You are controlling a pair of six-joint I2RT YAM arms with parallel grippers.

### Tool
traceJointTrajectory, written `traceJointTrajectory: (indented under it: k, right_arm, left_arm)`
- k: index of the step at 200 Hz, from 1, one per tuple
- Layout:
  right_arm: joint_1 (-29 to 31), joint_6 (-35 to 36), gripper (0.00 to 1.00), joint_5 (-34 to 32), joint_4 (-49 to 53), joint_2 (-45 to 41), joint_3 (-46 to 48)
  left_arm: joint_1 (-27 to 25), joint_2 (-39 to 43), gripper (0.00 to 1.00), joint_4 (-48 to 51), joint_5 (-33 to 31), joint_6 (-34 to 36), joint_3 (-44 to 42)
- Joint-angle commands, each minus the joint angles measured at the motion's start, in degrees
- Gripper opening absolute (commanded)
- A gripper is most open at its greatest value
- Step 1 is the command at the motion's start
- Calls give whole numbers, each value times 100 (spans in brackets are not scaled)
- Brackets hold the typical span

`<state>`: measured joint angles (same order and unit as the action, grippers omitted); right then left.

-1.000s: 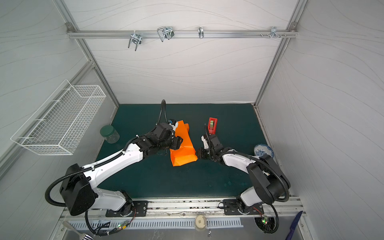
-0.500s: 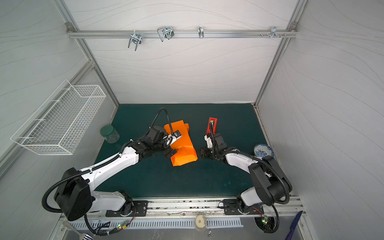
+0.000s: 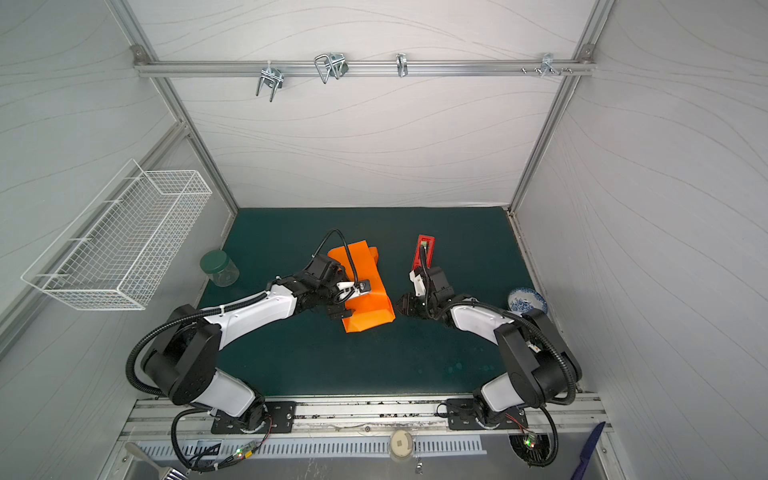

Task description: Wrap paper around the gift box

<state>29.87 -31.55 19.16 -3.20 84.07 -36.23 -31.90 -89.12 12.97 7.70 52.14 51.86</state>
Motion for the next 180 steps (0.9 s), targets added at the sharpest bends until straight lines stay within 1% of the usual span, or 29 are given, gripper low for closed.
traceJointTrajectory:
  k: [1,38,88,154,180]
  right_arm:
    - [-34,-19,43,63,-120,87,-25]
    - [-36,-37,43,109,-206,183,1]
    - [-26,-54,43,157,-258,291,-31]
    - [-16,-113,43,194,-254,250,-71]
    - [10,-113,43,249,-347,186,-50]
  left_arm:
    - [35,-140,90,-277,78,282,334]
    - [4,-308,85,-294,6,114,455]
    - [-70,-478,80,0,-410,101,560]
    - [-346,-505,79,195,-1087,51,435]
    - [-430,-447,80,164,-1184,60,405]
